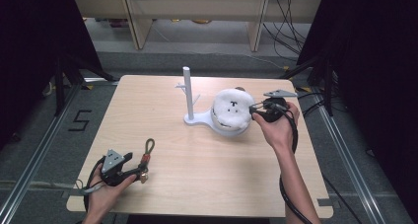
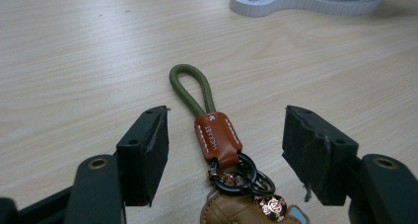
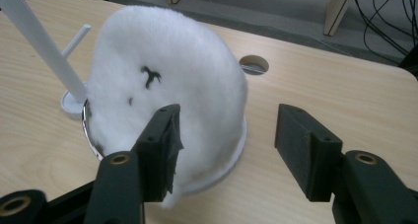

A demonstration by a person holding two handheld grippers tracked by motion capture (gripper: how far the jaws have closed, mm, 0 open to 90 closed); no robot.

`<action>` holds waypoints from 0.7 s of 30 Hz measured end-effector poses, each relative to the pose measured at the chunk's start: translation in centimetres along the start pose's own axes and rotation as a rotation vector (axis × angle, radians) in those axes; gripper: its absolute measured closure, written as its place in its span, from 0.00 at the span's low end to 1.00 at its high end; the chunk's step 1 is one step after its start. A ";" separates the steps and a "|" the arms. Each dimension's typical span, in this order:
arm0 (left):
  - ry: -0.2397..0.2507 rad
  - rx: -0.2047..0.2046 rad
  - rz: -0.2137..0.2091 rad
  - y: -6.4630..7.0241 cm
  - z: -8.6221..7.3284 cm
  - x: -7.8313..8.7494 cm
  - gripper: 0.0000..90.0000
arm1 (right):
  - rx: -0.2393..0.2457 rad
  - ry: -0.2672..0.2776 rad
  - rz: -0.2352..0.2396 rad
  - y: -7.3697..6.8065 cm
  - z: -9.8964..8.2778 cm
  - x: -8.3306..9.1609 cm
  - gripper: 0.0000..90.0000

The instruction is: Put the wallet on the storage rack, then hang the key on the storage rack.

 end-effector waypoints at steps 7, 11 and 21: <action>0.000 -0.003 -0.005 0.1 0.4 0.0 0.38 | -0.017 -0.047 0.013 0.8 -2.9 1.6 0.49; 0.011 -0.033 -0.028 0.1 0.8 -0.2 0.38 | -0.038 -0.062 0.036 0.9 -5.0 1.9 0.51; -0.053 -0.047 -0.047 -0.1 2.4 -0.5 0.39 | -0.066 -0.194 0.051 1.0 -9.8 2.8 0.64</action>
Point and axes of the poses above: each handheld gripper's, and its own axes: x roughly backward along the jaws, z roughly out of its top, y roughly to its right, the point moved 6 cm from there along -x, roughly forward along the jaws, and after that the axes turned 4 degrees about -x, right-handed, at the moved point
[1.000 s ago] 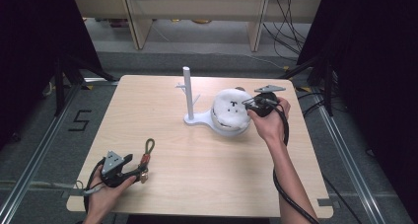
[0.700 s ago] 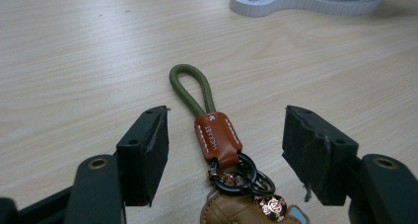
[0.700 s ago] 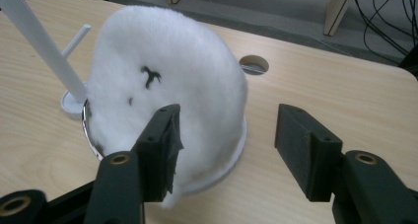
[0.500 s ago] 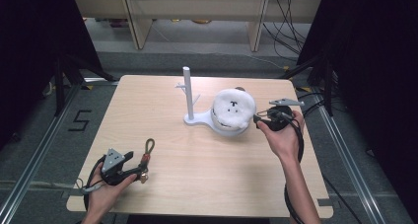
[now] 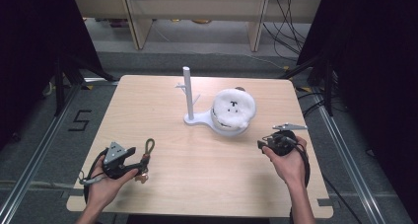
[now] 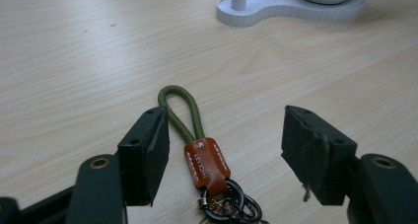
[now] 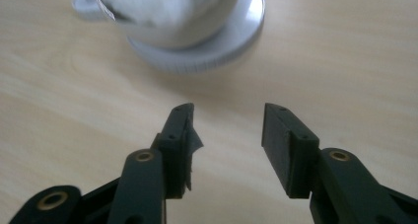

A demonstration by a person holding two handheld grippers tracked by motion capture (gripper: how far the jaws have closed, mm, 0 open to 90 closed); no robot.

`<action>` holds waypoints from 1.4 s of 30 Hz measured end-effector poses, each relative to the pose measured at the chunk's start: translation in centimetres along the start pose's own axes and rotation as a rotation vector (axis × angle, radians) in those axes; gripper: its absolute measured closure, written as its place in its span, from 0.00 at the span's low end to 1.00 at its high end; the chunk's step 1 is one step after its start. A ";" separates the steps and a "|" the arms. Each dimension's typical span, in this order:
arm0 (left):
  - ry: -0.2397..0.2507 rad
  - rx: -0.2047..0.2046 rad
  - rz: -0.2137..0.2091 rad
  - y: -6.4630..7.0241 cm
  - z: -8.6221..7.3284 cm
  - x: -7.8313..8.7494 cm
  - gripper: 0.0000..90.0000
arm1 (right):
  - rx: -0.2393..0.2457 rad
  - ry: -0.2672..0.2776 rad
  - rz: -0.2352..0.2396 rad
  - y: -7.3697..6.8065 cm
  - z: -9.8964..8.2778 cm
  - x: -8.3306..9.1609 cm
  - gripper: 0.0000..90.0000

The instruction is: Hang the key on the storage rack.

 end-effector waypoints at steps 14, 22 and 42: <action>-0.360 0.026 -0.009 -1.4 1.3 -0.9 0.45 | -0.012 -0.198 -0.011 -0.5 -4.7 -0.5 0.63; -0.583 0.087 -0.022 -1.0 0.9 -3.2 0.53 | -0.016 -0.193 0.003 -0.6 -4.5 -0.2 0.62; -0.737 0.131 0.021 -0.8 0.5 -4.6 0.63 | -0.012 -0.185 0.074 -0.9 -4.7 -0.6 0.60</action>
Point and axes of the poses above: each handheld gripper's, and its own axes: x roughly backward along the jaws, z roughly out of its top, y roughly to its right, the point moved 6 cm from there along -x, roughly forward along the jaws, and after that the axes turned 4 degrees about -x, right-handed, at the moved point
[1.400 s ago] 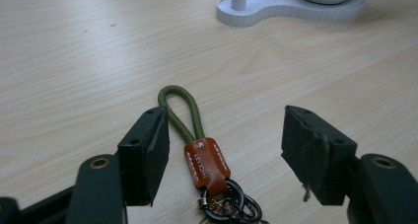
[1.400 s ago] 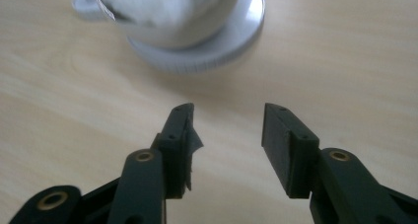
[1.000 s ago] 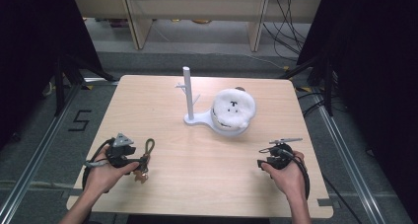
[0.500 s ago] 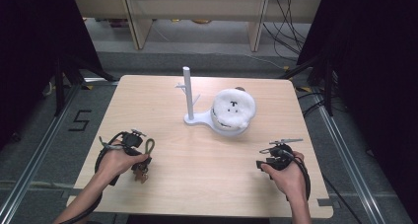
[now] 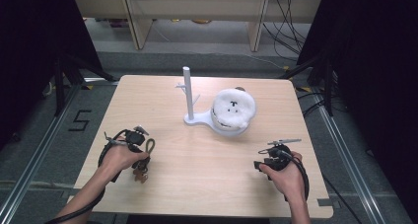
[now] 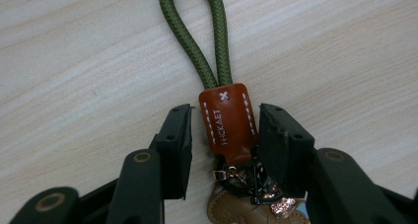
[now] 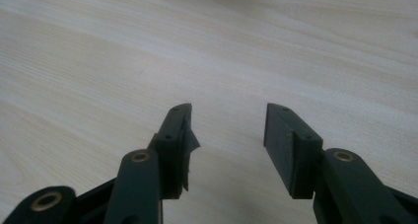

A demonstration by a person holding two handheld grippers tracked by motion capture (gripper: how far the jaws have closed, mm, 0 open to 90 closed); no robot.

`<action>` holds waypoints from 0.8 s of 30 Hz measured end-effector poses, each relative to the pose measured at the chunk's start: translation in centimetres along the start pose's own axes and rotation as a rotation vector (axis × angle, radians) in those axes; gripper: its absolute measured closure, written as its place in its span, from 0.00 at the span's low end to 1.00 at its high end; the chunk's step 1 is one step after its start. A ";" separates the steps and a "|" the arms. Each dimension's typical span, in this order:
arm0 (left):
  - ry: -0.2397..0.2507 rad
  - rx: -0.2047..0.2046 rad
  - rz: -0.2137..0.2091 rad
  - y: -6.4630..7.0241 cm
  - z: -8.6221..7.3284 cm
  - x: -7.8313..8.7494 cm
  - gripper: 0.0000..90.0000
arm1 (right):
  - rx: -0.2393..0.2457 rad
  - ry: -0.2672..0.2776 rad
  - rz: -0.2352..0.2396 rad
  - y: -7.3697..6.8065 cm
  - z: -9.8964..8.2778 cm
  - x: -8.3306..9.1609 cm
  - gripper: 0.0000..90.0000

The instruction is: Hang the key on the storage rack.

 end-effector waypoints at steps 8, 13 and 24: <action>-0.028 -0.016 -0.003 -0.2 -0.1 -0.4 0.65 | 0.005 -0.001 -0.020 0.1 0.0 0.0 0.60; -0.028 -0.017 0.021 0.0 -0.3 -0.4 0.73 | -0.003 0.006 0.018 -0.3 0.1 0.0 0.60; 0.039 -0.118 0.027 -0.1 -1.3 0.1 0.76 | -0.011 0.013 -0.025 -0.1 -0.1 -0.1 0.59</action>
Point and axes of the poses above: each handheld gripper's, and its own axes: x roughly backward along the jaws, z roughly out of its top, y roughly to its right, the point moved 6 cm from there along -x, roughly forward along the jaws, and after that the axes turned 4 degrees about -x, right-handed, at the moved point
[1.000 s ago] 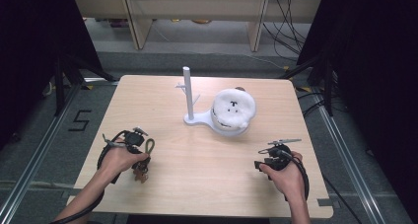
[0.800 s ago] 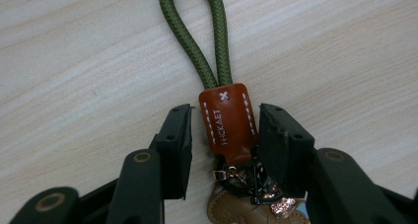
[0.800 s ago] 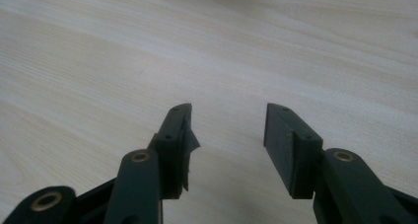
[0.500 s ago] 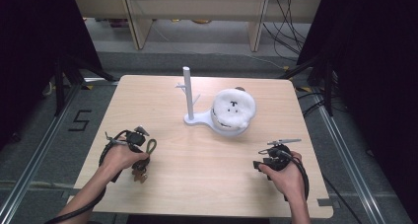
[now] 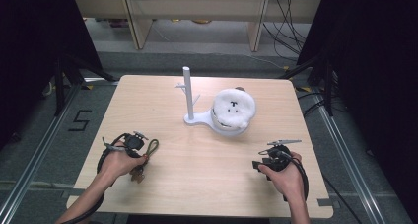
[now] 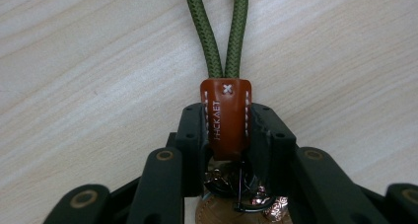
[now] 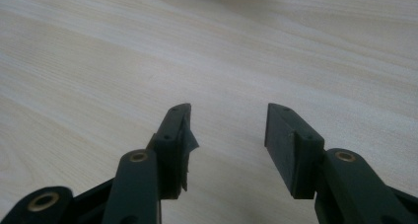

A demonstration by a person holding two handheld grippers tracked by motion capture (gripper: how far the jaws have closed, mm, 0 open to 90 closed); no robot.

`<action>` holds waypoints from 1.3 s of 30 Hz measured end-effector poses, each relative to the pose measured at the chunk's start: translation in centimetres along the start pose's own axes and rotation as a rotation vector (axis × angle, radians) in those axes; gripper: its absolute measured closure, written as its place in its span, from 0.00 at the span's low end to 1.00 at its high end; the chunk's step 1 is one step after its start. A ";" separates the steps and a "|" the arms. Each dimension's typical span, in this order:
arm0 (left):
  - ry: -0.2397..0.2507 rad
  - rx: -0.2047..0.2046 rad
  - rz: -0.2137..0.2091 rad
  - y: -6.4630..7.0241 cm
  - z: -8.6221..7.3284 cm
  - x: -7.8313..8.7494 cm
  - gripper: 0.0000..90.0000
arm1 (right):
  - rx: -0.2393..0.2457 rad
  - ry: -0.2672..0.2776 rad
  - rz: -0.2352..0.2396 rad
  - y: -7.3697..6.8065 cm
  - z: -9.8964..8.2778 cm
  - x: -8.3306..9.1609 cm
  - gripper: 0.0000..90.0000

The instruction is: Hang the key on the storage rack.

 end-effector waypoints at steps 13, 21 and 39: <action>0.162 -0.021 -0.007 -0.2 -1.0 1.2 0.76 | -0.024 0.031 0.007 -0.3 0.2 0.0 0.57; 0.280 -0.018 -0.030 0.0 -1.3 1.8 0.76 | -0.009 0.033 0.012 -0.2 0.1 0.0 0.57; 0.589 0.019 -0.062 0.9 -1.3 3.3 0.76 | 0.039 0.122 0.033 -0.1 0.4 -0.5 0.56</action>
Point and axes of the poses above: each handheld gripper's, and its own axes: x roughly backward along the jaws, z roughly out of its top, y roughly to its right, the point moved 6 cm from there along -x, roughly forward along the jaws, and after that the axes turned 4 degrees about -x, right-handed, at the moved point
